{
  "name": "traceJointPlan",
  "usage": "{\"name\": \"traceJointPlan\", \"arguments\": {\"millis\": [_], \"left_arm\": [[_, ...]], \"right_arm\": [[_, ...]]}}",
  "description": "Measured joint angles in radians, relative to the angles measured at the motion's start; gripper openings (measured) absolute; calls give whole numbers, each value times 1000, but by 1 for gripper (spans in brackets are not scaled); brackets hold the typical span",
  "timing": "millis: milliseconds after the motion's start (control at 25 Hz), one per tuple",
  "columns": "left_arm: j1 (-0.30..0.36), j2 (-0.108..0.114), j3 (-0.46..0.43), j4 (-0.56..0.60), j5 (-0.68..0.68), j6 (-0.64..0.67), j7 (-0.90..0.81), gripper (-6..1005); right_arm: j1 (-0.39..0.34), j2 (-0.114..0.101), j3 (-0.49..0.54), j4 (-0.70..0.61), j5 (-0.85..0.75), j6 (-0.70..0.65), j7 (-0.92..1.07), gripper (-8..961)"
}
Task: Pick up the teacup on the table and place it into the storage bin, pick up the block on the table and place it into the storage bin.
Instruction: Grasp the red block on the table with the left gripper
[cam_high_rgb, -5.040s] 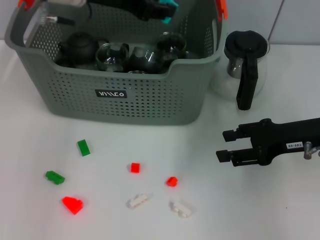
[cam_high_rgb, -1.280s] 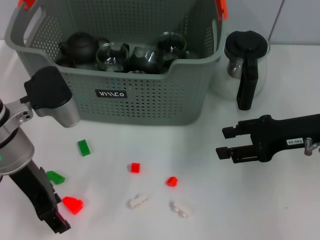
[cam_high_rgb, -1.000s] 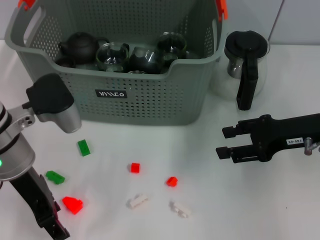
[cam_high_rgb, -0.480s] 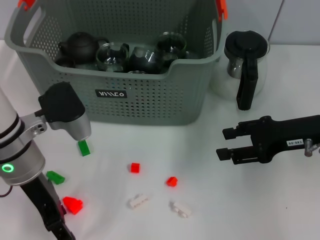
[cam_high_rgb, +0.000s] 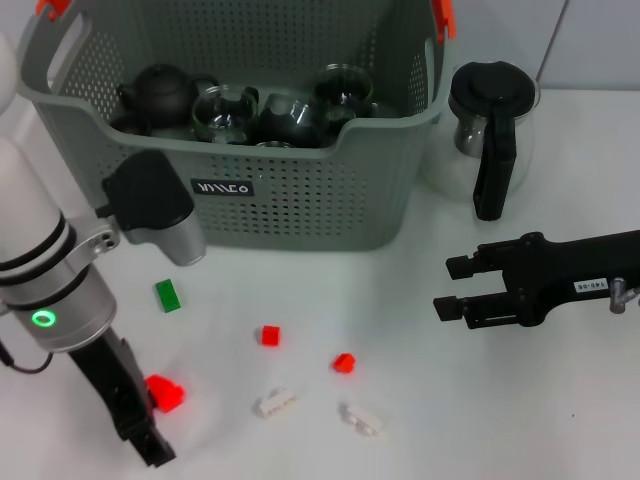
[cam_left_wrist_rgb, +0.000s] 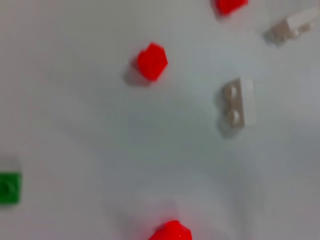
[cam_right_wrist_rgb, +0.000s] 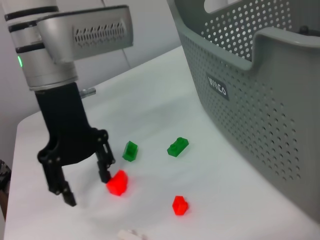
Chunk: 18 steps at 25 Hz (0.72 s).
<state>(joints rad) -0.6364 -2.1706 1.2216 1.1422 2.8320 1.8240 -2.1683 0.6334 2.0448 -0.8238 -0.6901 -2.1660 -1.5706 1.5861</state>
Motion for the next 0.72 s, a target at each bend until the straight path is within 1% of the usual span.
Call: {"name": "traceJointPlan", "arguments": {"millis": [240, 480, 600, 720], "left_arm": [[-21, 0, 2, -14, -25, -51, 0, 703], [-40, -1, 3, -47, -56, -161, -8, 699], [-41, -2, 0, -50, -70, -205, -14, 695], [-28, -1, -2, -34, -77, -220, -14, 691]], "right_arm": [[-2, 0, 4, 1, 0, 2, 0, 701], [-2, 0, 5, 1, 0, 7, 0, 700], [-1, 0, 5, 0, 0, 7, 0, 700], [-1, 0, 6, 0, 0, 8, 0, 700]]}}
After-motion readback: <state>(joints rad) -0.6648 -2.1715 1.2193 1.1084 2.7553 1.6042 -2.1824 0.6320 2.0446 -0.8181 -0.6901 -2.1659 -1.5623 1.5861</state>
